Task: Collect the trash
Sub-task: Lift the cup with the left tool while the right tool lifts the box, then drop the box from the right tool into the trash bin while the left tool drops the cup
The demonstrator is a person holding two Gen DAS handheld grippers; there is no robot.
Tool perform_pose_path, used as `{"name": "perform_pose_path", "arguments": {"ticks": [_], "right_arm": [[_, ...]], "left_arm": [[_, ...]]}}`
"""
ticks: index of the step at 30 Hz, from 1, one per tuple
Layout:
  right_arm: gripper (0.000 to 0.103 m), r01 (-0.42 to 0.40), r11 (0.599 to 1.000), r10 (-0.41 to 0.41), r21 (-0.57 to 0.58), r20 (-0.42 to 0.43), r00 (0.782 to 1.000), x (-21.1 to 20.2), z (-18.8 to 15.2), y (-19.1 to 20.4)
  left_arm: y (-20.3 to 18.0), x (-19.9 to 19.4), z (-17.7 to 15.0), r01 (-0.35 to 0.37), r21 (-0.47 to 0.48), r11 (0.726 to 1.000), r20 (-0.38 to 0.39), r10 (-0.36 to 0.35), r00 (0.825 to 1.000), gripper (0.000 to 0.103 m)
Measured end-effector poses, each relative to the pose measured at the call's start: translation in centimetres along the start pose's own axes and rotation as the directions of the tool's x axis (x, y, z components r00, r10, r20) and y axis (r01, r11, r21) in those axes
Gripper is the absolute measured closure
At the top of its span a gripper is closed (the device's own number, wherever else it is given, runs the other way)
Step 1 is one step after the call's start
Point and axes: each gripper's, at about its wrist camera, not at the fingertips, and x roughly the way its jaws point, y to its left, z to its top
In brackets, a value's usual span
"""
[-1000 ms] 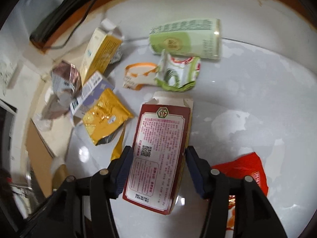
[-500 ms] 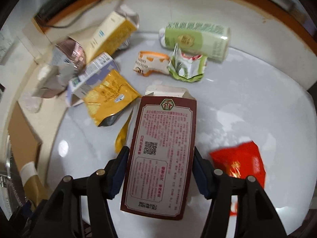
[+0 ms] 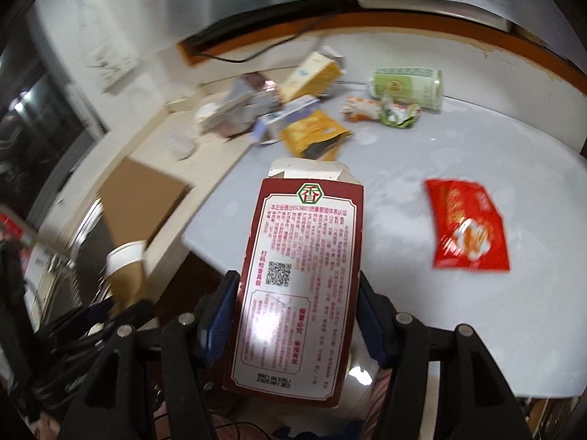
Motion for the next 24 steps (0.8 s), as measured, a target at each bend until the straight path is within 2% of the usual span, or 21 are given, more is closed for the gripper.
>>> {"name": "perform_pose_path", "arguments": {"ticks": [7, 11, 15, 18, 24], "right_arm": [[0.043, -0.065, 0.982, 0.077, -0.176, 0.061, 0.995, -0.3, -5.1, 3.0], [0.043, -0.054, 0.966, 0.064, -0.253, 0.032, 0.997, 1.8, -8.3, 3.9], [0.043, -0.061, 0.958, 0.044, -0.281, -0.065, 0.997, 5.6, -11.6, 3.6], [0.043, -0.062, 0.957, 0.018, -0.285, -0.154, 0.988, 9.0, -13.6, 2.9], [0.042, -0.063, 0.973, -0.010, -0.221, -0.315, 0.949, 15.8, -16.4, 0.3]], "left_arm": [[1.0, 2.5, -4.4, -0.012, -0.031, 0.999, -0.045, 0.010, 0.999, 0.057], [1.5, 5.5, -7.2, -0.031, -0.044, 0.999, -0.103, 0.027, 0.994, 0.057], [2.2, 9.0, -10.0, -0.048, -0.052, 0.997, -0.185, 0.038, 0.982, 0.057], [2.6, 11.6, -11.9, -0.051, -0.045, 0.998, -0.238, 0.039, 0.970, 0.057], [2.8, 15.6, -14.5, -0.039, -0.015, 0.999, -0.283, 0.033, 0.959, 0.057]]}}
